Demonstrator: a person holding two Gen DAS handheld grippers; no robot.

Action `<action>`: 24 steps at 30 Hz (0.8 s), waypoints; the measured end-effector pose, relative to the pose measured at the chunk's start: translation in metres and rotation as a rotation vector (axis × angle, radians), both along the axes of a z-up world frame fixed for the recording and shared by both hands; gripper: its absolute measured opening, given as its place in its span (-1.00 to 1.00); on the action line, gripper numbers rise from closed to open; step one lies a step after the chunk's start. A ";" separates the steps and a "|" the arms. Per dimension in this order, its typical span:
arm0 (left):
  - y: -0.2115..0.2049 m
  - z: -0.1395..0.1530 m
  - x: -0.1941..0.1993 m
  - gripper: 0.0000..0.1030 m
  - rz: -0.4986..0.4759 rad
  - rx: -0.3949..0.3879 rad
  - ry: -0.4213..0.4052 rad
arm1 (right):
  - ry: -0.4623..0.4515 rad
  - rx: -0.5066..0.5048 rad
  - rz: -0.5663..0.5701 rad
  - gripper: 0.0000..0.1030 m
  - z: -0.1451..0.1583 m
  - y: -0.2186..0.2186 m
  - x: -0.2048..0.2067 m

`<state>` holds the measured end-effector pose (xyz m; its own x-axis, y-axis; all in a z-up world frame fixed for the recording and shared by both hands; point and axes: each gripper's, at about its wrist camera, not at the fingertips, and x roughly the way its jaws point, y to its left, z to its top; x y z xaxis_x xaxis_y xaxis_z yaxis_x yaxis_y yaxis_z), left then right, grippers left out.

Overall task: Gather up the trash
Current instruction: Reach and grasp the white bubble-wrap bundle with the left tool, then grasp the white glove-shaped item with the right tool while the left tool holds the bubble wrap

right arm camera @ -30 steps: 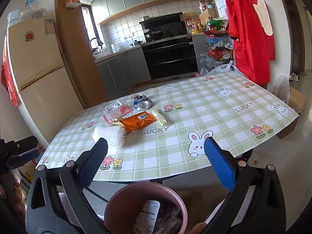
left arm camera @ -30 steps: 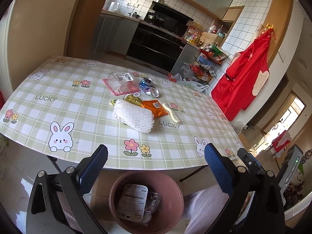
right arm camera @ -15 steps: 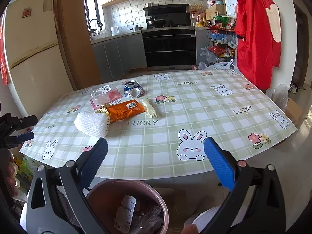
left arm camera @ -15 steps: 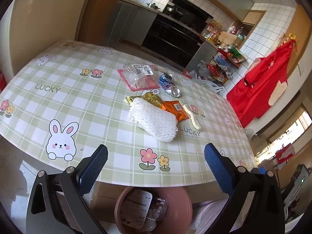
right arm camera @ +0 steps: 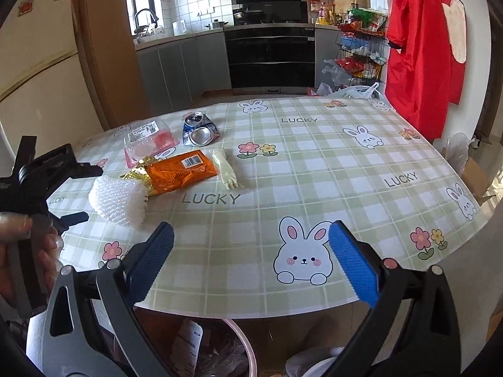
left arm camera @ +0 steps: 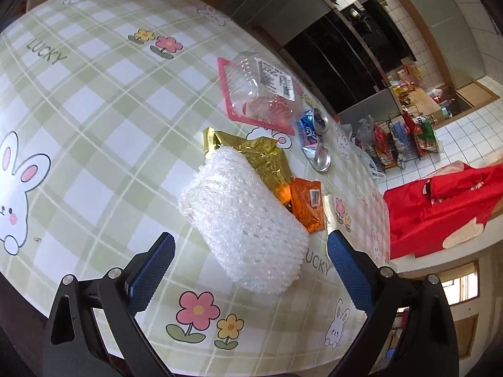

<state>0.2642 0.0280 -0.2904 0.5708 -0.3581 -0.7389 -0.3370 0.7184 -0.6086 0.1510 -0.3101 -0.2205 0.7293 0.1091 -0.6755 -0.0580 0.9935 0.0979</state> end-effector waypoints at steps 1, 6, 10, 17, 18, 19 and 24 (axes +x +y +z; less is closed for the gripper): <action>-0.001 -0.004 0.004 0.84 0.009 -0.008 0.014 | 0.009 0.005 0.018 0.89 -0.002 -0.001 0.005; -0.008 -0.016 0.015 0.37 -0.016 0.037 0.045 | 0.043 0.018 0.065 0.89 -0.009 -0.003 0.028; 0.000 -0.018 0.009 -0.14 -0.038 0.007 0.027 | 0.060 0.031 0.059 0.89 -0.014 -0.006 0.046; 0.016 0.003 -0.009 -0.40 -0.113 0.027 -0.088 | 0.127 0.103 0.069 0.89 -0.030 -0.008 0.074; 0.019 0.007 -0.012 -0.42 -0.118 0.039 -0.103 | 0.139 0.112 0.079 0.89 -0.032 -0.007 0.078; 0.021 0.013 -0.015 -0.42 -0.125 0.049 -0.126 | 0.147 0.123 0.089 0.89 -0.034 -0.007 0.082; 0.035 0.037 -0.034 -0.42 -0.136 0.132 -0.217 | 0.143 0.114 0.146 0.83 -0.037 -0.003 0.109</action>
<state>0.2306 0.0626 -0.2535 0.6741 -0.3514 -0.6497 -0.1040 0.8257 -0.5545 0.2603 -0.3128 -0.2576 0.5980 0.2878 -0.7480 -0.1776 0.9577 0.2265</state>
